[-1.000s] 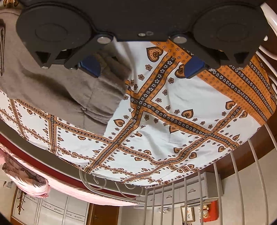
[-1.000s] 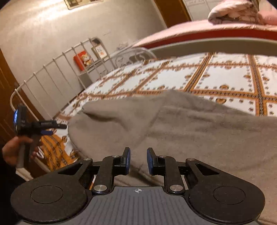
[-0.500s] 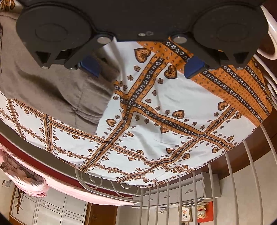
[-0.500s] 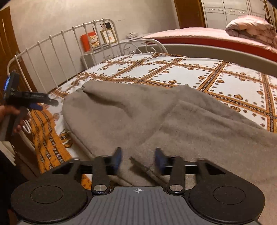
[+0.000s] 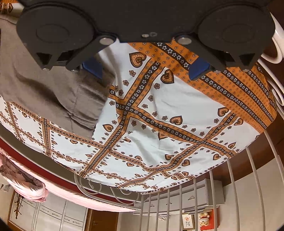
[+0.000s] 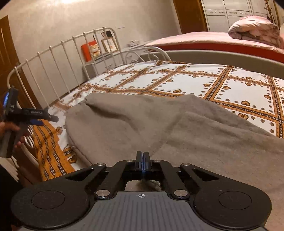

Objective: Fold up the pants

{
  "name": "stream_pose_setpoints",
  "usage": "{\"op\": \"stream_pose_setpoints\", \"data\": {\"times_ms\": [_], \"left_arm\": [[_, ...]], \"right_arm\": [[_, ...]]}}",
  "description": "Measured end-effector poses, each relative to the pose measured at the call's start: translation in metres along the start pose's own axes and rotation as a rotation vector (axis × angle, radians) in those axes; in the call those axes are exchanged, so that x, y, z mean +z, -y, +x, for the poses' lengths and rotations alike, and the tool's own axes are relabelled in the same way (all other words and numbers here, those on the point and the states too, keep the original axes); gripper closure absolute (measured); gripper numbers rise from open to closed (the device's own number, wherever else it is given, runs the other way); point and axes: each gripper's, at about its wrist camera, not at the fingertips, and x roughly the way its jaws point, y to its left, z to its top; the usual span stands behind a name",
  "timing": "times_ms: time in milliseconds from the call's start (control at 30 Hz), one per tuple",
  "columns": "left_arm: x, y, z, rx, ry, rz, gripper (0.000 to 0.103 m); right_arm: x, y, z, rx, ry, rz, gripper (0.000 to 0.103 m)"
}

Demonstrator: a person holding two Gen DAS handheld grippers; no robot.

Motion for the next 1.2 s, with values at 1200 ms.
{"op": "stream_pose_setpoints", "data": {"times_ms": [1200], "left_arm": [[0.0,0.046,0.005,-0.018,-0.003,0.105,0.006]], "right_arm": [[-0.008,0.003,-0.012,-0.148,0.03,-0.1,0.101]]}}
